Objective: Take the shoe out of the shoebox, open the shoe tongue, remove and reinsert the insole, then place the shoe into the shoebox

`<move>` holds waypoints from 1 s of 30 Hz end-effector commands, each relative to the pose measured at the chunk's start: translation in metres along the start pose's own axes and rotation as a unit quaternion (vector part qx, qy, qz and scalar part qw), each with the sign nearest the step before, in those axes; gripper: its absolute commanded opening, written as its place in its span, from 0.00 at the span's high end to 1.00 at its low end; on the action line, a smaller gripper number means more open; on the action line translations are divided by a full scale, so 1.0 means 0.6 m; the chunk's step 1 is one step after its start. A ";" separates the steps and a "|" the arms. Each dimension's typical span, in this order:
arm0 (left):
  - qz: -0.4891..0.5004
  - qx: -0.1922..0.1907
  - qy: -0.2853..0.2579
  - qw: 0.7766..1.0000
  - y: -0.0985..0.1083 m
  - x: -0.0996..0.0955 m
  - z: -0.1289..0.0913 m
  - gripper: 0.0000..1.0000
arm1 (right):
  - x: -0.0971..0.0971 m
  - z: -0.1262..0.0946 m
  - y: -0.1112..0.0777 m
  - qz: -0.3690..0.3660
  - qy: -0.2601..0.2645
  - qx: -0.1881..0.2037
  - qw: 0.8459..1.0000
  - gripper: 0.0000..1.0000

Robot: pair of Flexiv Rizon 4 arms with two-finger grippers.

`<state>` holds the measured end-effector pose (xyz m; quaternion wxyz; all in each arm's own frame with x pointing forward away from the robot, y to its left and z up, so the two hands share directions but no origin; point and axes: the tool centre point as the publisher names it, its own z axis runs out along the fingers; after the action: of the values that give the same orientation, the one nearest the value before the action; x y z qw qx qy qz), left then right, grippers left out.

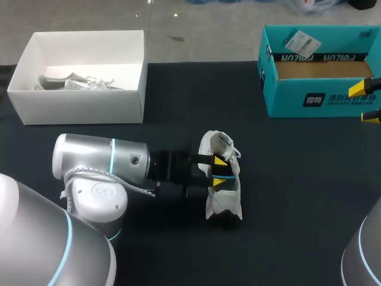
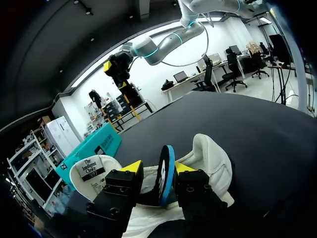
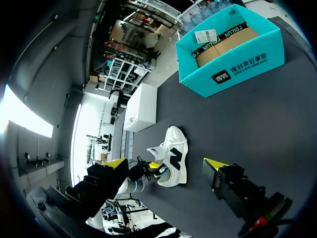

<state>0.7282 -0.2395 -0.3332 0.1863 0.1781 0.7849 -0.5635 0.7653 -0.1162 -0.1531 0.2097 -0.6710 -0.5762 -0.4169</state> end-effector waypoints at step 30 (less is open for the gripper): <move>-0.033 -0.014 0.062 0.997 -0.009 0.042 0.001 1.00 | 0.001 0.001 -0.001 0.001 -0.002 0.000 1.000 0.00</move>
<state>0.6992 -0.2343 -0.3427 0.1301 0.1814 0.8008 -0.5558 0.7652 -0.1161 -0.1531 0.2097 -0.6710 -0.5762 -0.4169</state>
